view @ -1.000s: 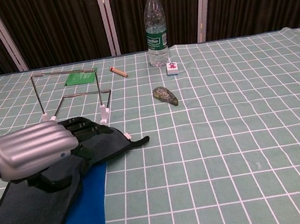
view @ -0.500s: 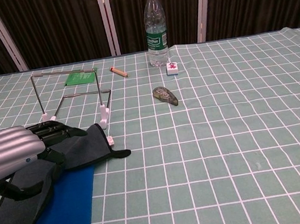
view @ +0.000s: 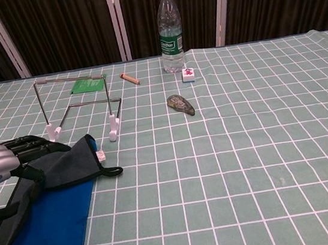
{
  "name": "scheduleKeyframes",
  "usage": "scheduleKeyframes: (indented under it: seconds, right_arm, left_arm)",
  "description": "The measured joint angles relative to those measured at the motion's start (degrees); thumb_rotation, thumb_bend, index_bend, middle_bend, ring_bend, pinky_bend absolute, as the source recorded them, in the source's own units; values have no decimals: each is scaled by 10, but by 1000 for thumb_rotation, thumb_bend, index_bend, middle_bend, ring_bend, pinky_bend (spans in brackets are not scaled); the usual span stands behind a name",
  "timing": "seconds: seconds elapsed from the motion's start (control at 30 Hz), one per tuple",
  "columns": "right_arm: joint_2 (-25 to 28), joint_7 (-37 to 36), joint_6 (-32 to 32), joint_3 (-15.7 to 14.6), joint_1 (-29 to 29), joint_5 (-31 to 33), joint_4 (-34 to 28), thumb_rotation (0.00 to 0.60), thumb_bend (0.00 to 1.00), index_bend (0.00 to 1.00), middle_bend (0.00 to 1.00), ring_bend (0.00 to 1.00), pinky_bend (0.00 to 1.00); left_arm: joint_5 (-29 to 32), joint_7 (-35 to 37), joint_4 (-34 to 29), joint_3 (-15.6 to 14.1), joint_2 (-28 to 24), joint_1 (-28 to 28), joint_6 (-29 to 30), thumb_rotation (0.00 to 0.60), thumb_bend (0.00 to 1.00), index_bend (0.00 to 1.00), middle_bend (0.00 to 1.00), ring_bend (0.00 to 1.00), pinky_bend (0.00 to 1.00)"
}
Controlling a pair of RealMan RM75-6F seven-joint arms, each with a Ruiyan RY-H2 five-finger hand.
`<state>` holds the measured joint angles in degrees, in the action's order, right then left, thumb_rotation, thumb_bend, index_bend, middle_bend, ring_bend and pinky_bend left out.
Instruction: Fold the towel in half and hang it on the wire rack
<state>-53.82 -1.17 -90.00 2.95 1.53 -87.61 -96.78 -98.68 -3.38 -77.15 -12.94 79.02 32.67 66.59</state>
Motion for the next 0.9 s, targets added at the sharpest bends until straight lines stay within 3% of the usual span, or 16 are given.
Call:
scheduleKeyframes:
  seconds: [0.9]
  right_arm:
    - [-2, 9, 2, -2, -1, -1, -4, 600, 0, 46, 0, 0, 0]
  left_arm:
    - [2, 61, 49, 0, -5, -36, -5, 600, 529, 737, 0, 0, 0]
